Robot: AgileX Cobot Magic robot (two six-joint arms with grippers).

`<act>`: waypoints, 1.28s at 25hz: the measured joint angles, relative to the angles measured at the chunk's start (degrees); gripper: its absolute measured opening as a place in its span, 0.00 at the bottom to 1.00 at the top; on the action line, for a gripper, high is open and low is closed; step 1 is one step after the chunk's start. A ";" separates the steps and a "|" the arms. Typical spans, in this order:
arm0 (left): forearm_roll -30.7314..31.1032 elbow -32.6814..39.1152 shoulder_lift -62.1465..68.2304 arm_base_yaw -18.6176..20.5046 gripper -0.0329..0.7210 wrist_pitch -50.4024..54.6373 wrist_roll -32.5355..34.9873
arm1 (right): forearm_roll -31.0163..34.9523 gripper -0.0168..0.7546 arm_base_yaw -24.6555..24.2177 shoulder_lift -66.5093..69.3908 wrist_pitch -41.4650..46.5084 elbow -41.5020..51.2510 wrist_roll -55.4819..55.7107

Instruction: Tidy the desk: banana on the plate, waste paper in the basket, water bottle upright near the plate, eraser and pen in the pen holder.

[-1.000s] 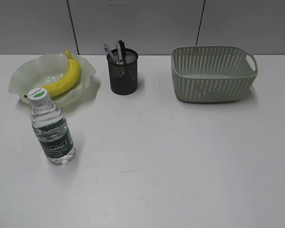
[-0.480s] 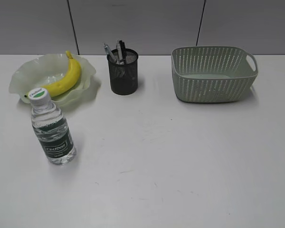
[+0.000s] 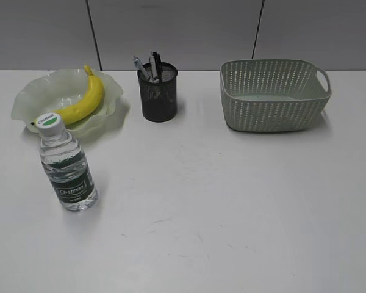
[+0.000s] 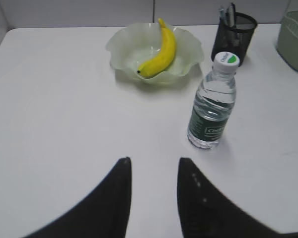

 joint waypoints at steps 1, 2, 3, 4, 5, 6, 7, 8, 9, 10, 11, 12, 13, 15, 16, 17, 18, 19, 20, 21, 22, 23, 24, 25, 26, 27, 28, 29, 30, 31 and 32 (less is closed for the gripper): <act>0.00 0.00 0.00 1.62 0.36 0.00 0.00 | 0.00 0.56 0.00 0.00 0.00 0.00 0.00; 0.00 0.00 0.00 2.99 0.36 0.00 0.00 | 0.00 0.56 0.00 0.00 0.00 0.00 0.00; 0.00 0.00 0.00 3.97 0.36 0.00 0.00 | 0.00 0.56 0.00 0.00 0.00 0.00 0.00; 0.00 0.00 0.00 4.95 0.36 0.00 0.00 | 0.00 0.56 0.00 0.00 0.00 0.00 0.00; 0.00 0.00 0.00 5.67 0.36 0.00 0.00 | 0.00 0.56 0.00 0.00 0.00 0.00 0.00; 0.00 0.00 0.00 6.12 0.36 0.00 0.00 | 0.00 0.56 0.00 0.00 0.00 0.00 0.00; 0.00 0.00 0.00 6.30 0.36 0.00 0.00 | 0.00 0.56 0.00 0.00 0.00 0.00 0.00; 0.00 0.00 0.00 6.52 0.36 0.00 0.00 | 0.00 0.56 0.00 0.00 0.00 0.00 0.00; 0.00 0.00 0.00 6.66 0.36 0.00 0.00 | 0.00 0.56 0.00 0.00 0.00 0.00 0.00; 0.00 0.00 0.00 6.72 0.36 0.00 0.00 | 0.00 0.56 0.00 0.00 0.00 0.00 0.00; 0.00 0.00 0.00 6.78 0.36 0.00 0.00 | 0.00 0.56 0.00 0.00 0.00 0.00 0.00; 0.00 0.00 0.00 6.82 0.36 0.00 0.00 | 0.00 0.56 0.00 0.00 0.00 0.00 0.00; 0.05 0.00 0.00 6.91 0.36 0.00 0.00 | 0.00 0.56 0.00 0.00 0.00 0.00 0.00; 0.05 0.00 0.00 7.09 0.36 0.00 0.00 | 0.00 0.56 0.00 0.00 0.00 0.00 0.00; 0.00 0.00 0.00 7.09 0.36 0.00 0.00 | 0.00 0.56 0.00 0.00 0.00 0.00 0.00; -0.11 0.00 0.00 7.09 0.36 0.00 0.00 | 0.00 0.56 0.00 0.00 0.00 0.00 0.00; -0.11 0.00 0.00 7.09 0.36 0.00 0.00 | 0.00 0.56 0.00 0.00 0.00 0.00 0.00; -0.07 0.00 0.00 7.09 0.36 0.00 0.00 | 0.00 0.56 0.00 0.00 0.00 0.00 0.00; -0.07 0.00 0.00 7.09 0.36 0.00 0.00 | 0.00 0.56 0.00 0.00 0.00 0.00 0.00; -0.07 0.00 0.00 7.09 0.36 0.00 0.00 | 0.00 0.56 0.00 0.00 0.00 0.00 0.00; -0.07 0.00 0.00 7.09 0.36 0.00 0.00 | 0.00 0.56 0.00 0.00 0.00 0.00 0.00; -0.07 0.00 0.00 7.09 0.36 0.00 0.00 | 0.00 0.56 0.00 0.00 0.00 0.00 0.00; -0.07 0.00 0.00 7.09 0.36 0.00 0.00 | 0.00 0.56 0.00 0.00 0.00 0.00 0.00; -0.07 0.00 0.00 7.09 0.36 0.00 0.00 | 0.00 0.56 0.00 0.00 0.00 0.00 0.00; -0.01 0.00 0.00 7.09 0.36 0.00 0.00 | 0.00 0.56 0.00 0.00 0.00 0.00 0.00; -0.01 0.00 0.00 7.09 0.36 0.00 0.00 | 0.00 0.56 0.00 0.00 0.00 0.00 0.00; -0.01 0.00 0.00 7.09 0.36 0.00 0.00 | 0.00 0.56 0.00 0.00 0.00 0.00 0.00; -0.01 0.00 0.00 7.09 0.36 0.00 0.00 | 0.06 0.56 0.00 0.00 0.00 0.00 0.00; -0.01 0.00 0.00 7.09 0.36 0.00 0.00 | 0.20 0.56 0.00 0.00 0.00 0.00 0.00; -0.01 0.00 0.00 7.09 0.36 0.00 0.00 | 0.69 0.56 0.00 0.00 0.00 0.00 0.00; -0.01 0.00 0.00 7.09 0.36 0.00 0.00 | 1.31 0.56 0.00 0.00 0.00 0.00 0.00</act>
